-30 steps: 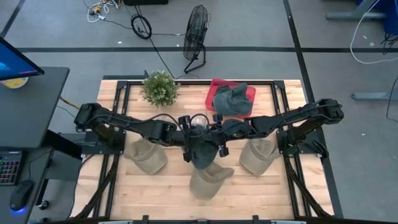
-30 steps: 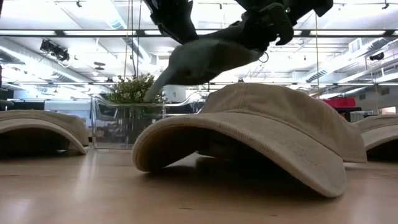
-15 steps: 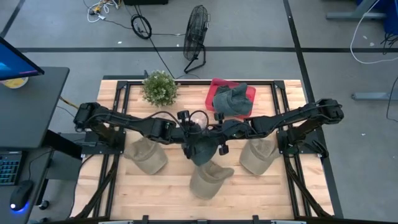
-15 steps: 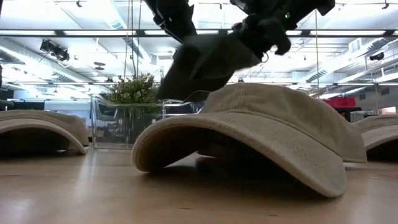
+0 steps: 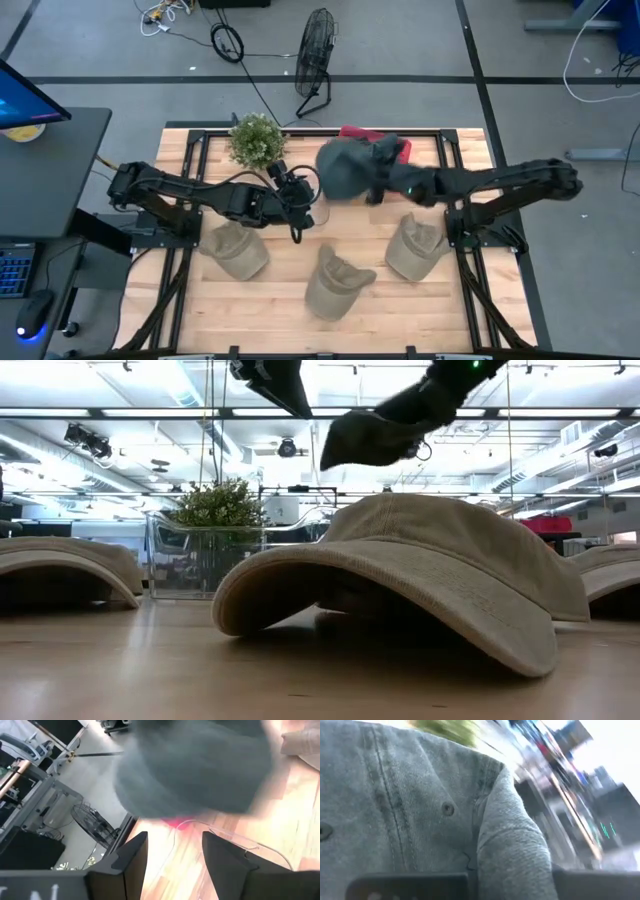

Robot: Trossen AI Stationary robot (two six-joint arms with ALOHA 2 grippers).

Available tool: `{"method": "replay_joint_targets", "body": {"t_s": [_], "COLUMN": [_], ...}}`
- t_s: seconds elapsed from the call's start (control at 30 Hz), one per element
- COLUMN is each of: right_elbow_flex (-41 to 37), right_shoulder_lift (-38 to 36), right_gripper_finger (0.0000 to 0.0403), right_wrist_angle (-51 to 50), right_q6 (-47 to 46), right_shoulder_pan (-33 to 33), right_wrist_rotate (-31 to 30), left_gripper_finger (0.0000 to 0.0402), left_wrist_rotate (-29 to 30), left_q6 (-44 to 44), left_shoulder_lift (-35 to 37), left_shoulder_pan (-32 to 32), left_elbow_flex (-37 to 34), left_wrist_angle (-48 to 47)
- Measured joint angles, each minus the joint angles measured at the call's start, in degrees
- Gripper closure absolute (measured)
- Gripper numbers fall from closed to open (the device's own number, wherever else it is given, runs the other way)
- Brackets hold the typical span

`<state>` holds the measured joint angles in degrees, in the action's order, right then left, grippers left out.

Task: Pick & Place hat
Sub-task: Put the black cap into the red bin

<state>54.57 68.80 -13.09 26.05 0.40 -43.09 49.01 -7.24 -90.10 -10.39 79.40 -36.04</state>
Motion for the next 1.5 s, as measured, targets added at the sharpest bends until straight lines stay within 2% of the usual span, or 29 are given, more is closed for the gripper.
{"method": "replay_joint_targets", "body": {"t_s": [0.13,0.3,0.43,0.47,0.57,0.67,0.73,0.9,1.03,1.27,1.37,1.5], "right_elbow_flex": [0.0,0.0,0.0,0.0,0.0,0.0,0.0,1.2,2.8,3.0,3.0,3.0], "right_shoulder_lift": [-1.1,2.5,8.2,9.7,13.7,15.8,15.9,12.7,8.3,1.0,0.3,1.4], "right_gripper_finger": [0.0363,0.0363,0.0364,0.0364,0.0364,0.0364,0.0364,0.0364,0.0363,0.0362,0.0362,0.0362], "right_wrist_angle": [-3.4,-8.9,-9.3,-9.1,-9.0,-8.7,-8.7,-14.8,-18.3,-20.7,-22.2,-22.5], "right_q6": [-12.1,-22.8,-28.8,-27.5,-14.6,-1.8,1.9,3.3,8.7,33.5,41.3,43.2], "right_shoulder_pan": [-8.3,-16.8,-20.9,-21.5,-22.5,-22.9,-23.6,-24.6,-25.2,-27.4,-30.0,-34.6], "right_wrist_rotate": [0.0,0.2,5.1,7.9,14.1,13.7,13.6,15.3,19.3,36.2,36.2,38.4], "left_gripper_finger": [0.0215,0.0216,0.0216,0.0216,0.0216,0.0216,0.0216,0.0216,0.0216,0.0216,0.0216,0.0216], "left_wrist_rotate": [-0.1,-0.1,-0.1,-0.1,-0.1,-0.1,-0.1,-0.2,-0.2,-0.2,-0.2,-0.2], "left_q6": [-0.1,-2.4,-3.0,-3.1,-3.1,-3.1,-3.1,-3.0,-2.8,-2.8,-2.8,-2.7], "left_shoulder_lift": [0.0,0.0,0.0,0.0,0.0,0.0,0.0,0.0,0.0,0.0,0.0,0.0], "left_shoulder_pan": [0.0,0.0,0.0,0.0,0.0,0.0,0.0,0.1,0.1,0.1,0.1,0.1], "left_elbow_flex": [0.0,0.0,0.0,0.0,0.0,0.0,0.0,-0.1,-0.1,-0.1,-0.1,-0.1], "left_wrist_angle": [0.0,0.0,-0.1,-0.1,-0.2,-0.3,-0.3,-0.4,-0.8,-0.8,-1.1,-1.2]}}
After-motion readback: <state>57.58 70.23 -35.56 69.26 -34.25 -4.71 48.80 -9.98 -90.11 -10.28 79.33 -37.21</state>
